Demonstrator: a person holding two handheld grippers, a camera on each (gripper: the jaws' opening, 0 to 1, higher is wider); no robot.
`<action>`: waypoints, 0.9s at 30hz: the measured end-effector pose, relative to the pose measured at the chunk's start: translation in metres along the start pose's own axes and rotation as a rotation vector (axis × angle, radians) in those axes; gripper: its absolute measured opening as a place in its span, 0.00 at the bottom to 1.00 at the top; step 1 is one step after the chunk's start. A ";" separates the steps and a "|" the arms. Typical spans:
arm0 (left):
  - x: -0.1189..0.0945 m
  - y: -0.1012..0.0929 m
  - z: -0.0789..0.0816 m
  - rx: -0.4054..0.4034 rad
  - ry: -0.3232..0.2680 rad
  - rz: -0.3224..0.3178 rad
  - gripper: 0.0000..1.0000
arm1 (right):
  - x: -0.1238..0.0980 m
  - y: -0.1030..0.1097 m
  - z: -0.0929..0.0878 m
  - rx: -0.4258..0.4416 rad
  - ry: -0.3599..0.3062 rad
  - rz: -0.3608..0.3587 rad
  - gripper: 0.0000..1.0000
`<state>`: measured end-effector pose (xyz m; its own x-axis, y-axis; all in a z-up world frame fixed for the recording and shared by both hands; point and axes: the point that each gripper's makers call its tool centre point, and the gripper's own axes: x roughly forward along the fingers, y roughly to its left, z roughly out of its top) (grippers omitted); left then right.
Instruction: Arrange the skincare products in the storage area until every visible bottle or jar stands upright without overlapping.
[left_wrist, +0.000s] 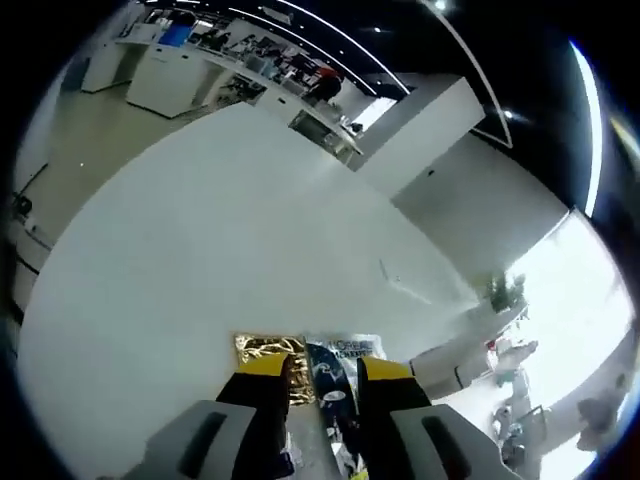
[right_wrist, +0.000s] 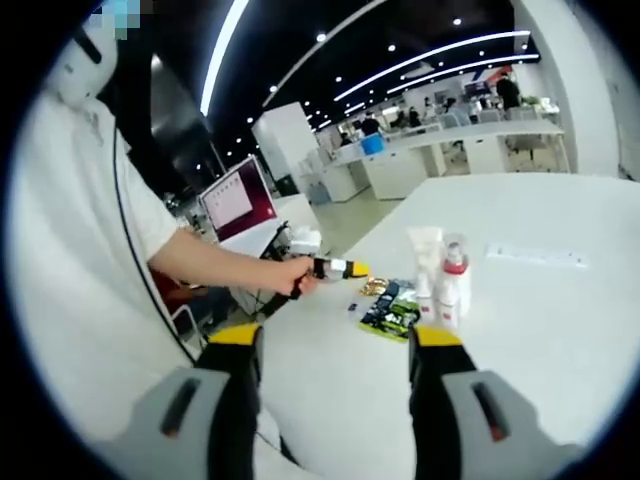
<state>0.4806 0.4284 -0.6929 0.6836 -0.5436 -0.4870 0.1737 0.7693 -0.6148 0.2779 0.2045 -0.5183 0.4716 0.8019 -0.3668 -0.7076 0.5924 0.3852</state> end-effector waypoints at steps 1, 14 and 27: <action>-0.004 -0.005 0.000 0.001 -0.001 -0.008 0.27 | -0.001 0.000 0.000 0.000 -0.003 0.001 0.61; -0.065 -0.070 0.020 0.185 -0.147 -0.026 0.31 | -0.019 -0.002 0.007 -0.003 -0.100 0.009 0.60; -0.151 -0.149 0.022 0.369 -0.318 0.003 0.41 | -0.022 -0.014 0.031 -0.059 -0.169 0.002 0.62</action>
<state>0.3672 0.4036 -0.5137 0.8573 -0.4560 -0.2389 0.3719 0.8695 -0.3251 0.2930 0.1808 -0.4894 0.5483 0.8078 -0.2164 -0.7362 0.5890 0.3334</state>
